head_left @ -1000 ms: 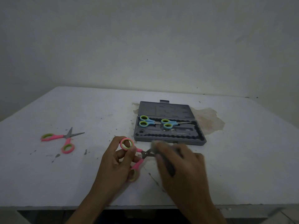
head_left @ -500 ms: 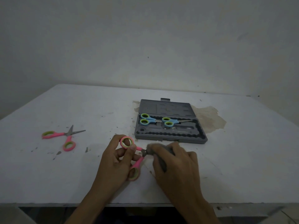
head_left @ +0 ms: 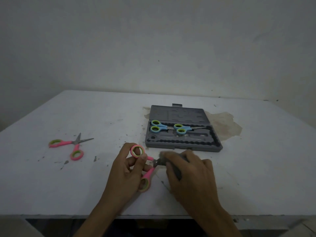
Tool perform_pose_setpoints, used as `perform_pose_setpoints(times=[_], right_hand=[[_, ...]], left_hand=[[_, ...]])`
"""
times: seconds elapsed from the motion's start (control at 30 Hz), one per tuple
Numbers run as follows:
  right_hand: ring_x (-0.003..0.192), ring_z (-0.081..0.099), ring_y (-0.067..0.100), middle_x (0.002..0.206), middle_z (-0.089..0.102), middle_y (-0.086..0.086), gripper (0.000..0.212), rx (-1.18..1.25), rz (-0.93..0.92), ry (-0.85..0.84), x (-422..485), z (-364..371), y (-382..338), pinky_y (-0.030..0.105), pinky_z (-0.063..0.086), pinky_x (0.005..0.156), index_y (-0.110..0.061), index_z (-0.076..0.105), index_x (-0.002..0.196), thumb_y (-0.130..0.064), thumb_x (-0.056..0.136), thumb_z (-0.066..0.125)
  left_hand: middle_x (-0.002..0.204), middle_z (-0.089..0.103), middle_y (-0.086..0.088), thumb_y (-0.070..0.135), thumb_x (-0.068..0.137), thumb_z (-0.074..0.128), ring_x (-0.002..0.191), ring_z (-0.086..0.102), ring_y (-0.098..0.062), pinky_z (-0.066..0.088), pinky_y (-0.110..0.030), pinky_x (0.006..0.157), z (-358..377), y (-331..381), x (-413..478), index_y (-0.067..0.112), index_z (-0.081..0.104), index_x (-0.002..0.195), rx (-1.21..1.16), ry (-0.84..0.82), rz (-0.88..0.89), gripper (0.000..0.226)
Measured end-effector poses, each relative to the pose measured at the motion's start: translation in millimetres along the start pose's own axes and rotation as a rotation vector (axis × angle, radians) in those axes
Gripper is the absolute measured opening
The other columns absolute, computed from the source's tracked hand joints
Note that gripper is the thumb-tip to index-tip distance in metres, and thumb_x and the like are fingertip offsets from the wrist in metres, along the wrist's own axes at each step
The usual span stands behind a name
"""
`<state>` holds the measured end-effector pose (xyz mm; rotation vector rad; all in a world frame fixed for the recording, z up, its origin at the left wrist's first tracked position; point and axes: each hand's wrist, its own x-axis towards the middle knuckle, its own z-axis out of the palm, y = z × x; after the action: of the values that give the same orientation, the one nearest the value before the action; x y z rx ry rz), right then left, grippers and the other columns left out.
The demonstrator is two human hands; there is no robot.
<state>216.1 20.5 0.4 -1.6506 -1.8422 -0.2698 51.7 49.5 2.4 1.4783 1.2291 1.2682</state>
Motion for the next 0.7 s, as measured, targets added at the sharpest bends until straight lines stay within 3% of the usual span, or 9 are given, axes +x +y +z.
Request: perform_pose_setpoints(times=[0.07, 0.23, 0.33, 0.47, 0.57, 0.7], right_hand=[[0.07, 0.055, 0.014, 0.08, 0.058, -0.006, 0.03, 0.042, 0.097, 0.058, 5.9, -5.3, 7.2, 0.032, 0.034, 0.066, -0.039, 0.059, 0.112, -0.036, 0.082, 0.057], [0.071, 0.052, 0.009, 0.081, 0.056, -0.009, 0.033, -0.015, -0.099, -0.083, -5.7, -5.0, -8.9, 0.029, 0.034, 0.065, -0.045, 0.051, 0.115, -0.037, 0.083, 0.059], [0.074, 0.057, 0.015, 0.082, 0.058, -0.008, 0.031, -0.021, 0.114, -0.006, 6.9, -5.8, 8.3, 0.032, 0.035, 0.068, -0.043, 0.056, 0.114, -0.041, 0.083, 0.051], [0.073, 0.055, 0.017, 0.083, 0.06, -0.005, 0.032, 0.029, 0.073, 0.122, 6.0, -16.9, 10.5, 0.032, 0.033, 0.066, -0.037, 0.059, 0.117, -0.039, 0.085, 0.055], [0.076, 0.059, 0.017, 0.089, 0.064, -0.004, 0.035, 0.062, -0.008, 0.144, -2.1, -13.9, 2.7, 0.03, 0.034, 0.066, -0.033, 0.055, 0.122, -0.042, 0.089, 0.049], [0.07, 0.066, 0.019, 0.088, 0.07, -0.003, 0.037, 0.059, 0.031, 0.156, -2.1, -9.0, 10.2, 0.031, 0.036, 0.066, -0.028, 0.046, 0.12, -0.046, 0.087, 0.043]], left_hand=[[0.079, 0.078, -0.001, 0.024, 0.092, 0.057, 0.07, 0.075, -0.014, 0.057, -0.024, 0.054, 0.8, 0.9, 0.2, 0.013, 0.055, 0.104, -0.019, -0.004, 0.015, 0.017], [0.075, 0.077, -0.002, 0.026, 0.091, 0.057, 0.067, 0.074, -0.013, 0.054, -0.02, 0.05, 0.9, 3.0, -1.7, 0.02, 0.055, 0.098, -0.016, -0.009, 0.024, 0.01], [0.076, 0.076, -0.005, 0.021, 0.093, 0.056, 0.054, 0.068, -0.009, 0.046, -0.015, 0.042, 0.9, 5.2, -2.6, 0.013, 0.054, 0.097, -0.047, -0.027, 0.027, 0.008], [0.081, 0.076, -0.006, 0.028, 0.09, 0.053, 0.063, 0.072, -0.015, 0.051, -0.02, 0.048, 0.2, 5.9, -2.2, 0.012, 0.052, 0.095, -0.056, -0.062, 0.015, 0.016], [0.085, 0.075, -0.012, 0.025, 0.096, 0.051, 0.056, 0.067, -0.015, 0.049, -0.023, 0.048, -4.8, 9.8, -2.0, 0.013, 0.05, 0.094, -0.101, -0.143, -0.07, 0.012], [0.088, 0.075, -0.013, 0.028, 0.096, 0.052, 0.059, 0.062, -0.03, 0.047, -0.03, 0.05, -16.0, 22.8, -1.1, 0.013, 0.049, 0.098, -0.163, -0.249, -0.16, 0.015]])
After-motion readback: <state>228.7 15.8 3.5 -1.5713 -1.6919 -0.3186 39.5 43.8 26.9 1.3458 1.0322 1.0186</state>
